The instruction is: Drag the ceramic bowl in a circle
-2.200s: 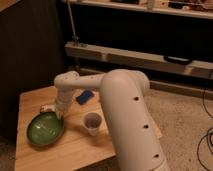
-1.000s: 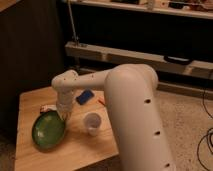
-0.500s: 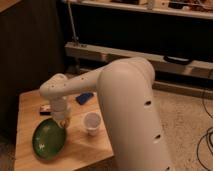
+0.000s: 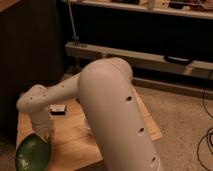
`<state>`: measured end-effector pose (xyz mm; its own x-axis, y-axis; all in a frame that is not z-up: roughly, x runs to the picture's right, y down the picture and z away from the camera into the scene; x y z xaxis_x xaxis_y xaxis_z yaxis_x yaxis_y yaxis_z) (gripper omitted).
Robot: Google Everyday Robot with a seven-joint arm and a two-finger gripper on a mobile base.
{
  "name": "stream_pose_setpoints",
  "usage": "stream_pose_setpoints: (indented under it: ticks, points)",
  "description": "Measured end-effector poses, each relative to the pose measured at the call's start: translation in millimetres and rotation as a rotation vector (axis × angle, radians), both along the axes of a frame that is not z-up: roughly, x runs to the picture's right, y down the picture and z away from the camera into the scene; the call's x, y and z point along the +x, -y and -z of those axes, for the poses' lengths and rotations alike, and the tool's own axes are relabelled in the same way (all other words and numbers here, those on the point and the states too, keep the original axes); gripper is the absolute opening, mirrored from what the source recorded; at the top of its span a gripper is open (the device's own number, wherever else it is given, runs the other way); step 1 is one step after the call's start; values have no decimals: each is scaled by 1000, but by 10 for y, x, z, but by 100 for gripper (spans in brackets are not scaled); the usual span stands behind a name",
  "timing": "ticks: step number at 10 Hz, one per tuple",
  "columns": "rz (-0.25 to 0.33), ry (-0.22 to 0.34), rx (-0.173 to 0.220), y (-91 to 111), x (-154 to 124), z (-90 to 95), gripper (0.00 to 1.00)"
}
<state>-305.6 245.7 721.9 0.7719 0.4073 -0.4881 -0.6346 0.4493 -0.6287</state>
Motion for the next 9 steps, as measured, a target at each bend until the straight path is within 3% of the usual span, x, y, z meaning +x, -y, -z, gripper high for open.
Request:
stream_pose_setpoints:
  ticks: [3,6,7,9]
  points:
    - [-10,-2,17,84,-262,-68,0]
    - [-51,-43,48,463,-282,-363,0]
    - [-70,-65,58,715,-225,-560,0]
    - [-92,-104,72,1024,-83,-821,0]
